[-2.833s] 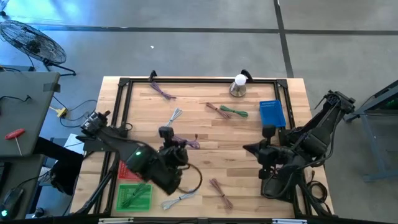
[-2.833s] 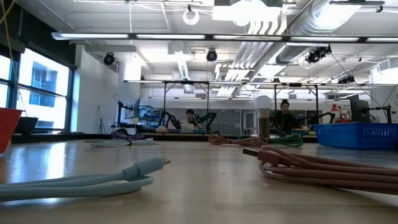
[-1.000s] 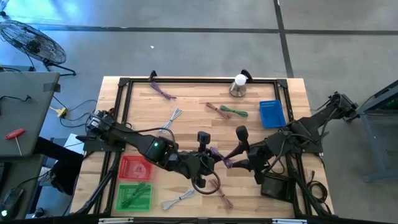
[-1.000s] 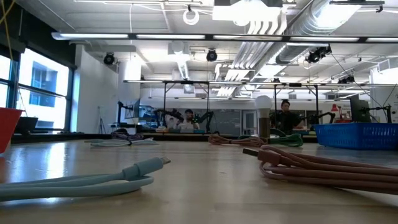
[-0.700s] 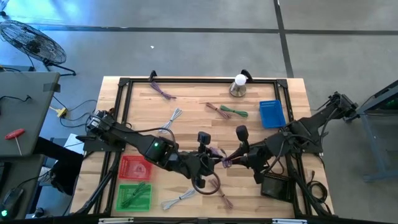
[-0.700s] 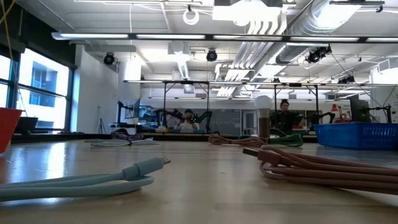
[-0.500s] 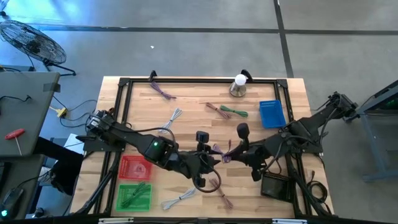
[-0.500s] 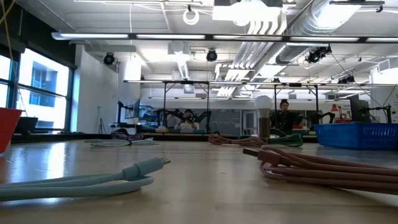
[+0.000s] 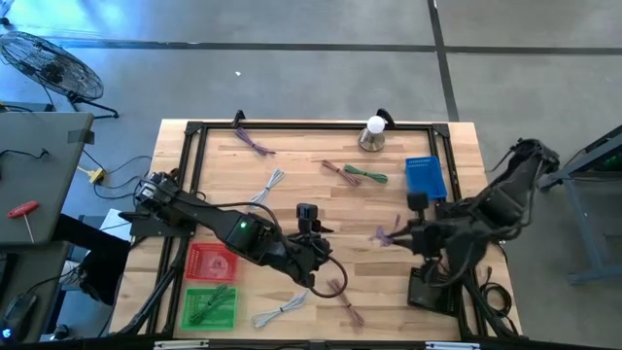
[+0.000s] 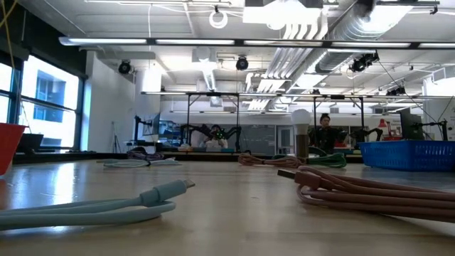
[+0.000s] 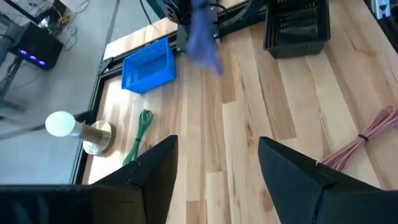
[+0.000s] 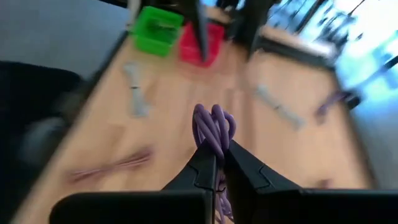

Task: Pick & Place USB Port
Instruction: Put the bottom purple charger cable into the black bin

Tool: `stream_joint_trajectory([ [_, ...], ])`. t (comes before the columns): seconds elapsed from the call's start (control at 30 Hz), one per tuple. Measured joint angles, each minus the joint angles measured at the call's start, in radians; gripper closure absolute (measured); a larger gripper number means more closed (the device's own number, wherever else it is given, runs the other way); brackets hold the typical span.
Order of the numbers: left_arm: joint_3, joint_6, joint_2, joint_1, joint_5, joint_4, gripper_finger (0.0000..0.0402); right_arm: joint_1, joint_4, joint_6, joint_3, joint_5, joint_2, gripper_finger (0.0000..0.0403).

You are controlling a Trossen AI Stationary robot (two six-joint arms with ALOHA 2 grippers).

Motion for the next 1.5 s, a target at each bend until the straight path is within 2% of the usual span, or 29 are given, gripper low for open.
stream_joint_trajectory([
  [0.23, 0.000, -0.008, 0.000, 0.000, 0.000, -0.030, 0.0187, 0.114, -0.076, 0.336, 0.056, -0.153, 0.000, 0.0395],
  [0.37, 0.000, -0.008, 0.000, 0.000, -0.002, -0.046, 0.0186, 0.163, -0.230, 0.617, 0.056, -0.180, 0.009, 0.0395],
  [0.5, 0.000, 0.015, 0.000, 0.000, -0.003, -0.049, 0.0186, 0.212, -0.406, 0.912, 0.056, -0.241, 0.063, 0.0395],
  [0.67, 0.000, 0.020, 0.000, 0.000, -0.077, -0.050, 0.0186, 0.269, -0.463, 1.138, 0.056, -0.384, 0.176, 0.0395],
  [0.77, 0.000, 0.037, 0.000, 0.000, -0.143, -0.051, 0.0186, 0.294, -0.463, 1.200, 0.055, -0.419, 0.246, 0.0395],
  [0.87, 0.000, 0.038, 0.000, 0.000, -0.250, -0.051, 0.0186, 0.306, -0.449, 1.220, 0.054, -0.389, 0.300, 0.0395],
  [0.97, 0.000, 0.046, 0.000, 0.001, -0.307, -0.052, 0.0186, 0.306, -0.435, 1.234, 0.054, -0.370, 0.333, 0.0395],
  [1.1, 0.000, 0.070, 0.000, 0.001, -0.332, -0.052, 0.0186, 0.306, -0.426, 1.290, 0.020, -0.370, 0.347, 0.0395],
  [1.23, 0.000, 0.072, 0.000, 0.001, -0.335, -0.082, 0.0186, 0.311, -0.364, 1.372, -0.076, -0.407, 0.343, 0.0395],
  [1.33, 0.000, 0.072, 0.000, 0.001, -0.336, -0.095, 0.0186, 0.313, -0.292, 1.390, -0.146, -0.444, 0.340, 0.0395],
  [1.5, 0.000, 0.097, 0.000, 0.001, -0.337, -0.097, 0.0186, 0.313, -0.269, 1.415, -0.204, -0.458, 0.339, 0.0388],
])
